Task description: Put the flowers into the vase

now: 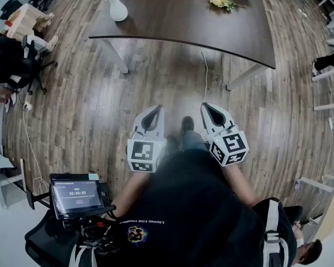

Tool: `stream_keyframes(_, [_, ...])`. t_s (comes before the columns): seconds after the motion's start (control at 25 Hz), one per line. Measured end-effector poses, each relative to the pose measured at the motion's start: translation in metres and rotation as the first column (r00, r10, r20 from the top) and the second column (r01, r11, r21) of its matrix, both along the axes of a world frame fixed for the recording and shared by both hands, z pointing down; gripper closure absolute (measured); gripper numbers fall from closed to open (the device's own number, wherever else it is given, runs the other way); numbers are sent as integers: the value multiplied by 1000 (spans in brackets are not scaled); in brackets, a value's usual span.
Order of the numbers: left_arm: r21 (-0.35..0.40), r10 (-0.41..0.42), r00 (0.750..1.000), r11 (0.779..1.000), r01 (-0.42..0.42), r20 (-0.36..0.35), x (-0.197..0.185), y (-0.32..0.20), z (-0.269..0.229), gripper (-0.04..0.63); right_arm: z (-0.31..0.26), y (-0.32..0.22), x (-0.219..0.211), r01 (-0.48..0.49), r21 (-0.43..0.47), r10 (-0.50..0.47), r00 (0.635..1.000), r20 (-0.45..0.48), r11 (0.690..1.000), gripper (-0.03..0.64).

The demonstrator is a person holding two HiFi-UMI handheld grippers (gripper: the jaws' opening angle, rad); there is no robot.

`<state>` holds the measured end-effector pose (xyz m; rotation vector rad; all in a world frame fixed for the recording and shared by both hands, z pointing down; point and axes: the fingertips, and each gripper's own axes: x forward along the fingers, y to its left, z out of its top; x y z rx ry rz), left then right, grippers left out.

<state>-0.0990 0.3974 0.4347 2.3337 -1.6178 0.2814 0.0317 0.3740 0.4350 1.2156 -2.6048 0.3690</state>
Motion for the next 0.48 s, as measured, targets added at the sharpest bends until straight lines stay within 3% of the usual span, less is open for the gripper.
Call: stream_keyframes(0.48, [-20,-30,999,999,30,13,-13,-57,7,588,8,-63,-13,28,-11,-28,999,15,1000,598])
